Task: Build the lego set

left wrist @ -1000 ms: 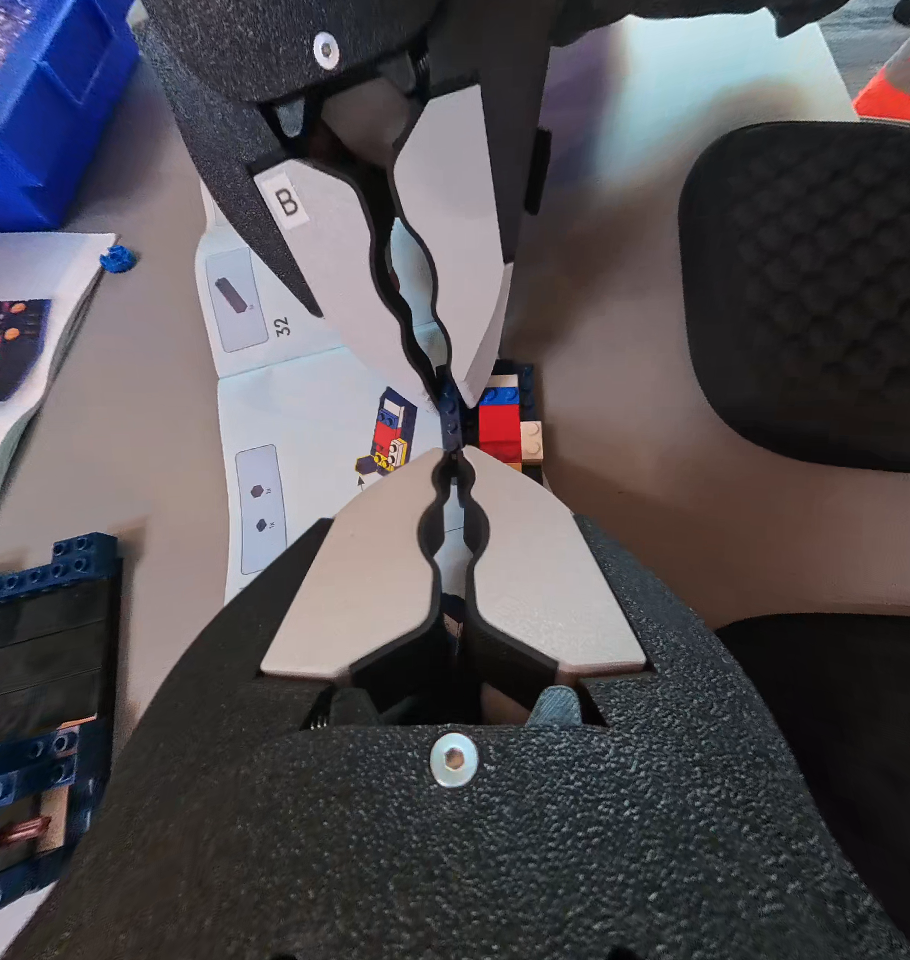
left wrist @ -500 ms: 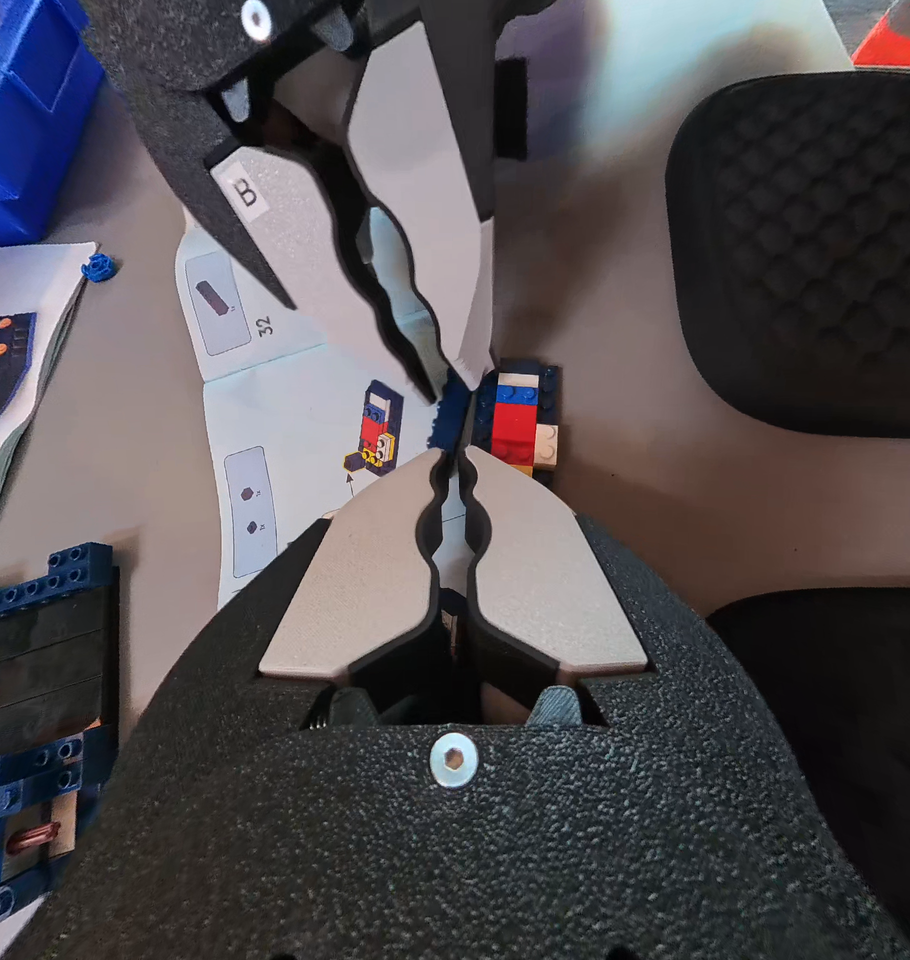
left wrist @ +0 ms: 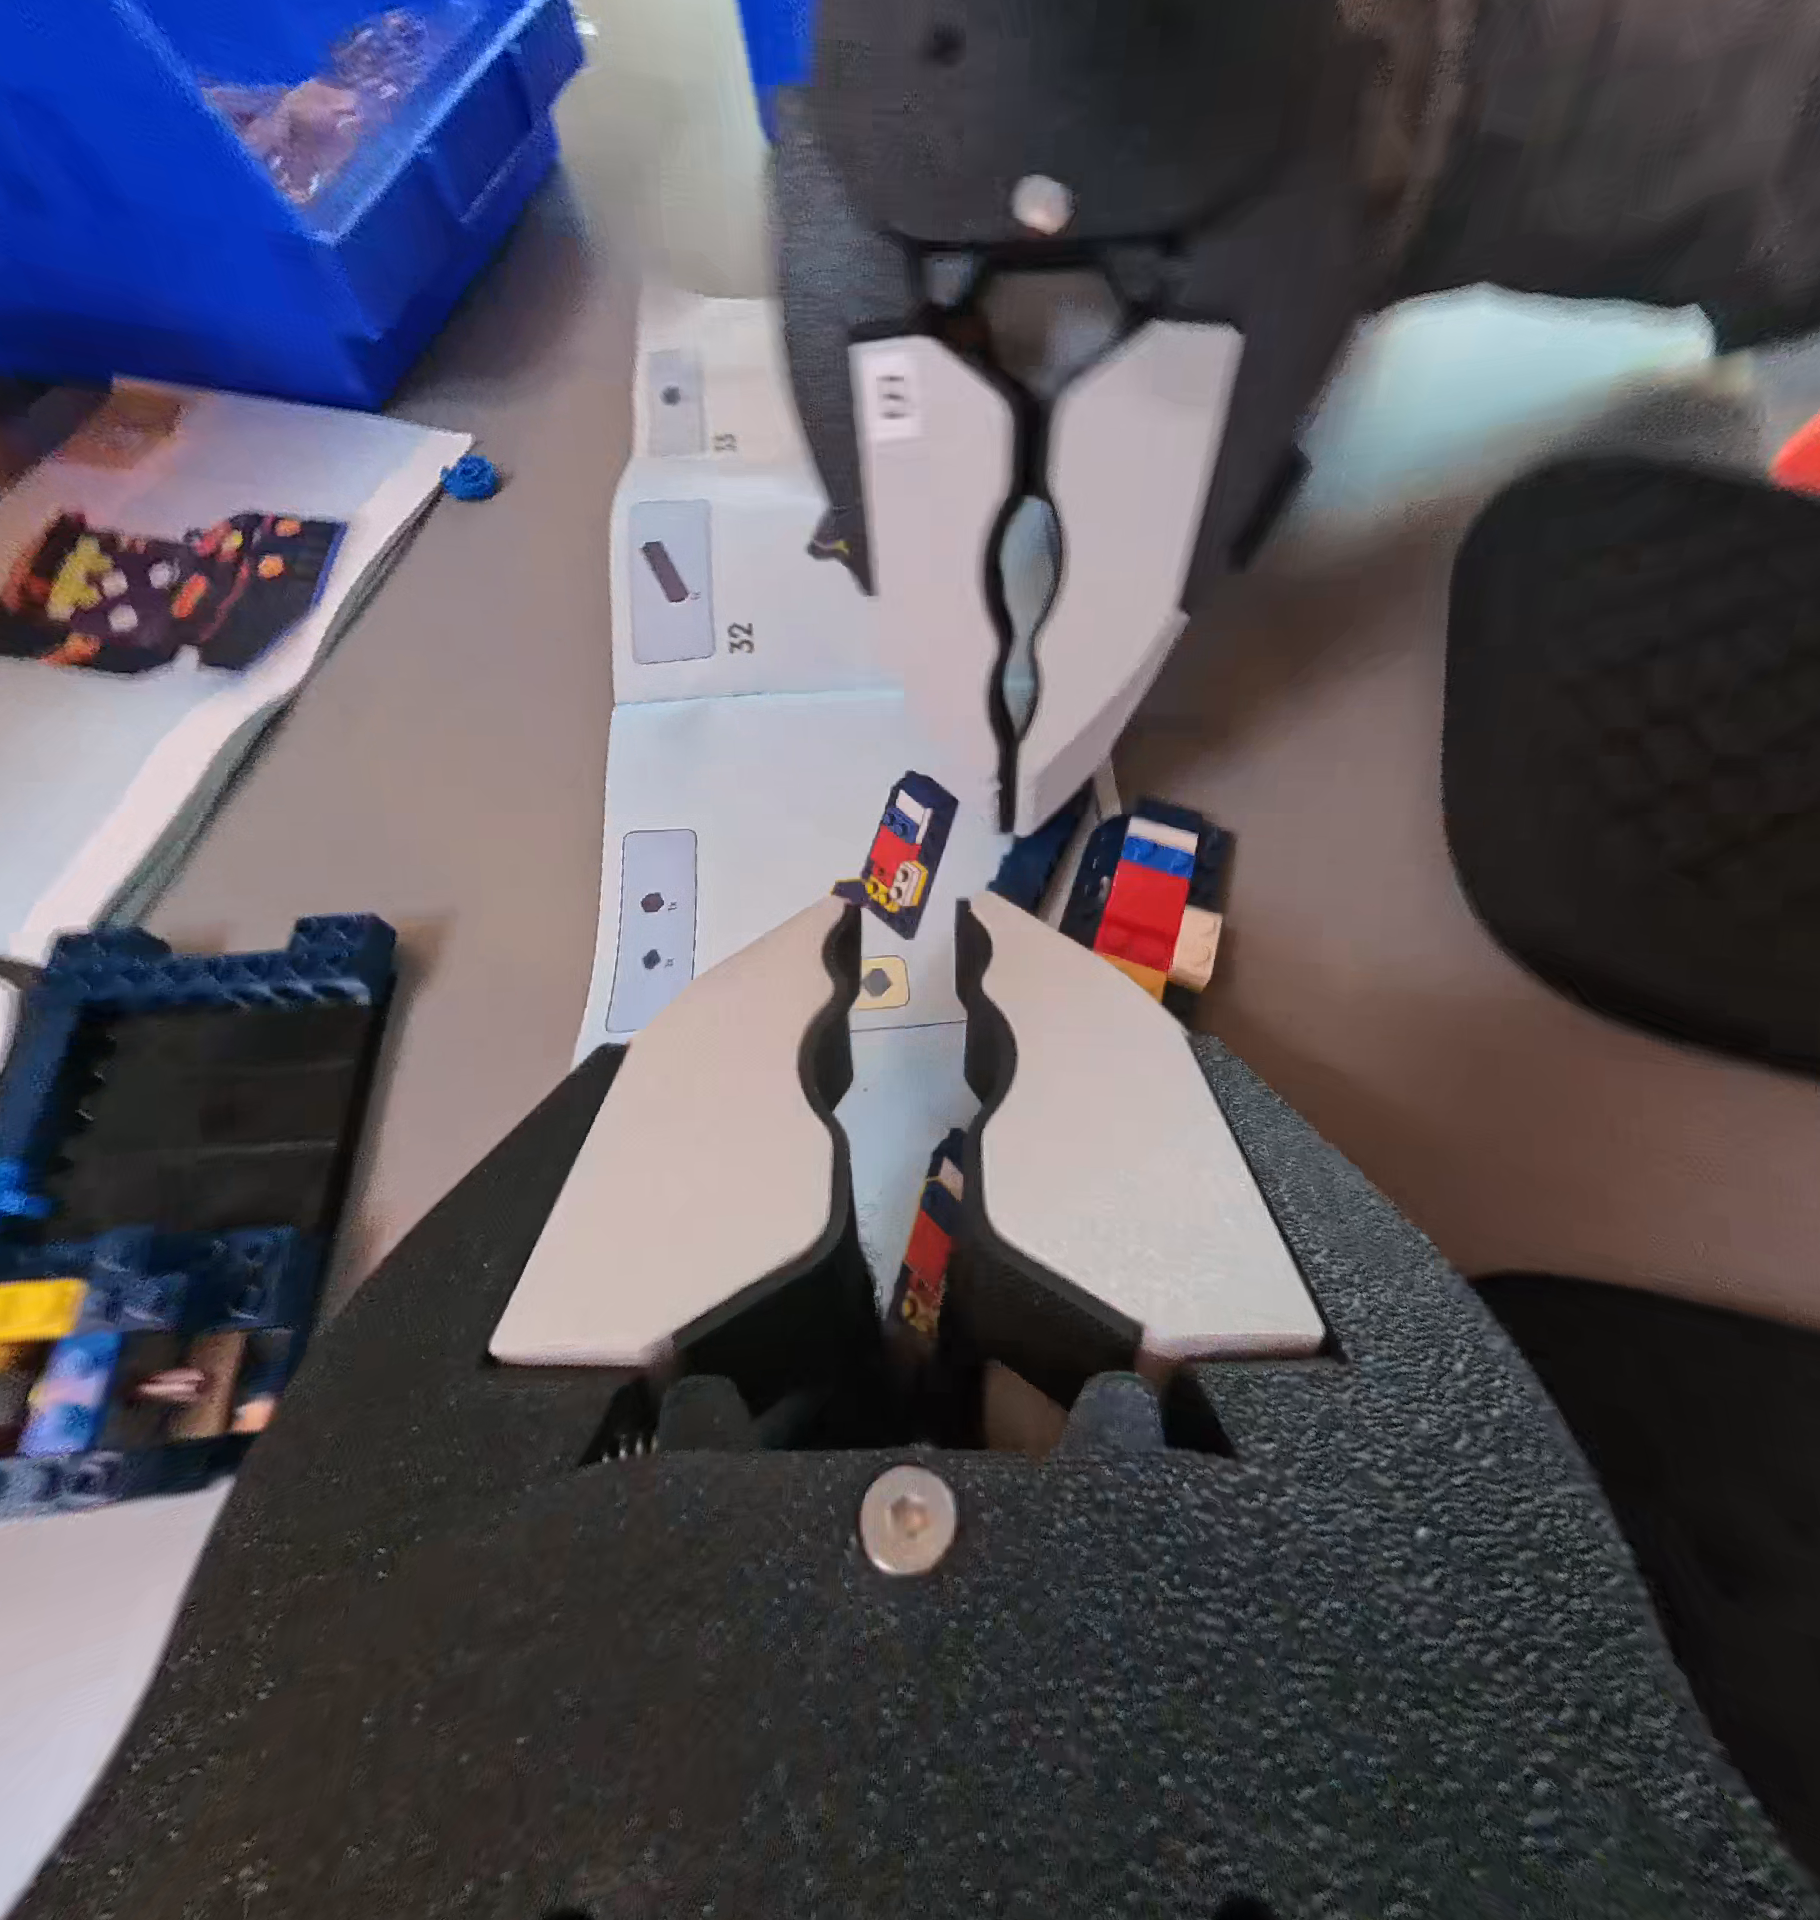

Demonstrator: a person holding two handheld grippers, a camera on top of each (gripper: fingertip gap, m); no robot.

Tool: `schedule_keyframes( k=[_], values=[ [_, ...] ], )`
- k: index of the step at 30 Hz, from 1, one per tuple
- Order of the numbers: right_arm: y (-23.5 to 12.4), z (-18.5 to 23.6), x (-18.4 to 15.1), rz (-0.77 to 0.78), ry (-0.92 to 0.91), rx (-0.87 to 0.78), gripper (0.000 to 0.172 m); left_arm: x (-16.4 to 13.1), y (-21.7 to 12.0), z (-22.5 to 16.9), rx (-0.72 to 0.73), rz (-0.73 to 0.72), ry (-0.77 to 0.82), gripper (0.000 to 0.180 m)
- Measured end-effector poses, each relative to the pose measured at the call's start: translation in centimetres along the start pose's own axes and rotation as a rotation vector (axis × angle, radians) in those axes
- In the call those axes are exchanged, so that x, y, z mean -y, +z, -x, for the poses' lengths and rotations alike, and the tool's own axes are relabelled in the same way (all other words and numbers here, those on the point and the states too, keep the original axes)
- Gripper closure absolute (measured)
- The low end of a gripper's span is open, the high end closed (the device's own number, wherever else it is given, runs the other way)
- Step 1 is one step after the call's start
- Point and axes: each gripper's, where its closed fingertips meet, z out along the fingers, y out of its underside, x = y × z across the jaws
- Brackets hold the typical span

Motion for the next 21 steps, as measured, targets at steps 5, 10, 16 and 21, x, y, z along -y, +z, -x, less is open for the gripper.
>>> schedule_keyframes(
  k=[5, 10, 16, 21],
  values=[
    [-0.6, 0.3, 0.3, -0.084, 0.030, -0.069, 0.171, 0.3, -0.1, 0.3, -0.094, -0.052, -0.281, 0.160],
    [-1.0, 1.1, -0.6, -0.113, 0.139, -0.052, 0.152, 0.0, 0.2, 0.0, -0.079, -0.031, -0.224, 0.159],
    [-0.4, 0.0, -0.7, -0.149, 0.030, -0.205, 0.160, 0.2, 0.5, -0.3, -0.106, -0.050, -0.311, 0.145],
    [-3.7, -1.1, 3.5, -0.312, -0.326, -0.627, 0.160, 1.3, 0.1, 0.1, -0.180, -0.141, -0.514, 0.148]
  ],
)
